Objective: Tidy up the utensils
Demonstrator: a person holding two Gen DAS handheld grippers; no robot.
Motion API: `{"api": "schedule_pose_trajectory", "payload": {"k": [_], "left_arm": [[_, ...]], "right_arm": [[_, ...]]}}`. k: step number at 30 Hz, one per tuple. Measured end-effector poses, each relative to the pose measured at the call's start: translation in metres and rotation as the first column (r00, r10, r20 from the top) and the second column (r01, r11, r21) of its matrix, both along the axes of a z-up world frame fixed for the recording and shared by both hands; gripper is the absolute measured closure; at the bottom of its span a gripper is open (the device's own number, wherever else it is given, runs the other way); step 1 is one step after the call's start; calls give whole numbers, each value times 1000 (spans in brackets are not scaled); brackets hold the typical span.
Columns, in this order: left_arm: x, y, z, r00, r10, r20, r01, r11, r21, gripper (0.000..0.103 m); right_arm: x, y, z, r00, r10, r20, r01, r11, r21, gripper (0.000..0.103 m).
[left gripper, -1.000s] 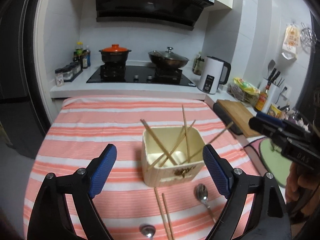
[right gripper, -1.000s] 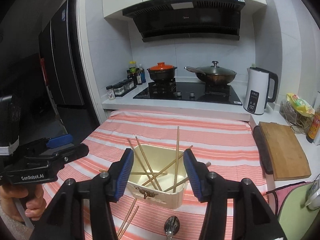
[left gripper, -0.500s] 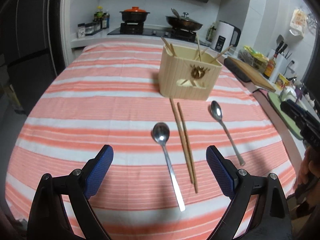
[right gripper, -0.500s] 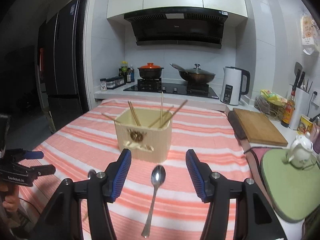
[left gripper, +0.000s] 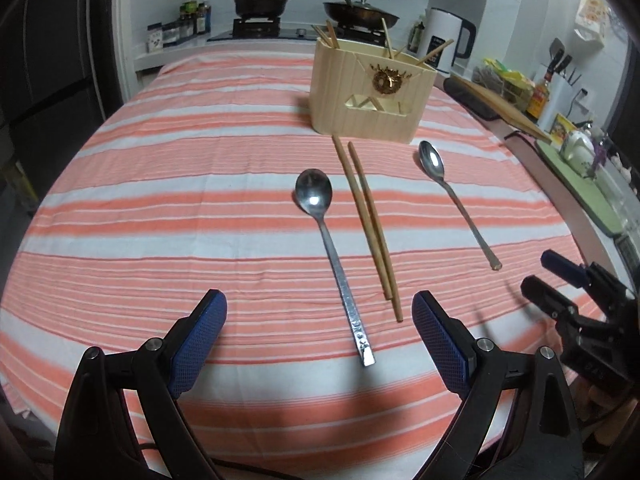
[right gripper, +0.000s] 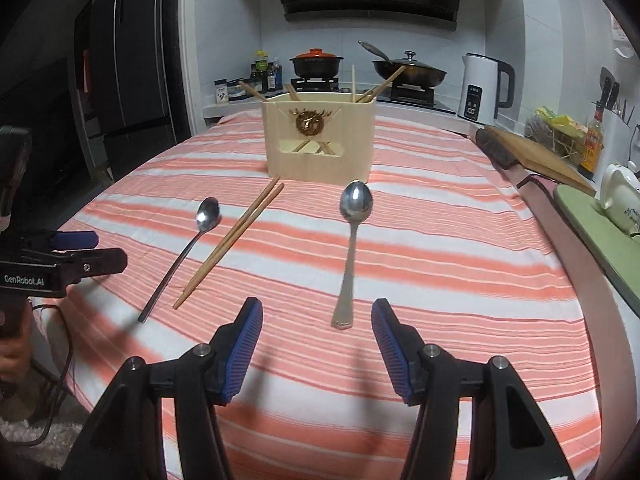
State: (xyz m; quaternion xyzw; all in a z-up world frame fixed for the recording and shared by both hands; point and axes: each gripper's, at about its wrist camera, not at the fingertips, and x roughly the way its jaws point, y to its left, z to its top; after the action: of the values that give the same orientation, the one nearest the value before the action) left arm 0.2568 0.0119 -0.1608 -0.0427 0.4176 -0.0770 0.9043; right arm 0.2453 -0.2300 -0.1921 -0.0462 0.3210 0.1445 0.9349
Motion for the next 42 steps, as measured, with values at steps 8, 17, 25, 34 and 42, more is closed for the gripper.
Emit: {"api": "schedule_pose_trajectory", "payload": {"k": [8, 17, 25, 34, 42], "left_arm": [[-3, 17, -4, 999, 53, 0, -53, 999, -4, 9], [-5, 28, -5, 996, 84, 9, -84, 996, -2, 9], [-5, 25, -6, 997, 78, 9, -78, 997, -2, 9], [-6, 2, -8, 1000, 11, 22, -11, 1000, 5, 9], [3, -49, -15, 994, -94, 47, 93, 995, 35, 15]], "right_arm": [[3, 44, -13, 990, 127, -60, -127, 992, 18, 45], [27, 88, -23, 964, 205, -170, -205, 979, 19, 55], [39, 106, -37, 960, 191, -205, -212, 974, -86, 95], [44, 58, -36, 981, 17, -191, -32, 997, -73, 99], [29, 17, -38, 984, -92, -154, 77, 992, -98, 99]]}}
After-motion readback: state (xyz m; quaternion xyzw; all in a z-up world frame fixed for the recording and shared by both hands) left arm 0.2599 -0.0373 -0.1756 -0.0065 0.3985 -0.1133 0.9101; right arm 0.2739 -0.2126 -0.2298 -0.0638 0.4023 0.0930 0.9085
